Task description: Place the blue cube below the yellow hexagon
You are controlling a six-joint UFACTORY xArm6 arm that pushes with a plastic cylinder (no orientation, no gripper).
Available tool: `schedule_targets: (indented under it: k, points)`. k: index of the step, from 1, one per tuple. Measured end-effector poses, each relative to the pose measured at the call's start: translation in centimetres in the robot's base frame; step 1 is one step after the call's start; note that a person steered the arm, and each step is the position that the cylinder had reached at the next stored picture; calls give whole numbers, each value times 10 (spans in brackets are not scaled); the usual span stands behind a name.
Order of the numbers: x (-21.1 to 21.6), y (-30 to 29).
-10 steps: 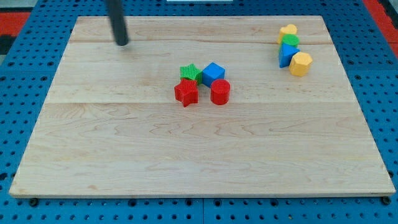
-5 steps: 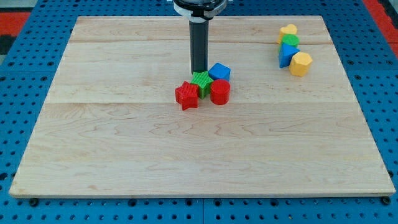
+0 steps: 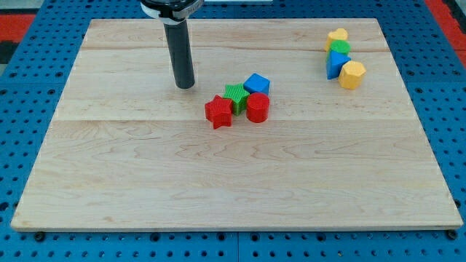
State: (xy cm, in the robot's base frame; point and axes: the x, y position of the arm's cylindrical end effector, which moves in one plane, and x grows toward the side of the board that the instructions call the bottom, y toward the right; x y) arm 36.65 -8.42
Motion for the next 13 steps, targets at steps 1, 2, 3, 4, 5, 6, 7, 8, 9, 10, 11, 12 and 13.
schedule_targets:
  k: [1,2,3,4,5,6,7,8,9,10,11,12,13]
  points:
    - [17,-33]
    - [34,-53]
    - [35,-18]
    - [33,29]
    - [33,89]
    - [33,145]
    - [33,137]
    - [26,97]
    - [-2,96]
    - [-27,101]
    - [-28,135]
    - [-10,168]
    - [19,196]
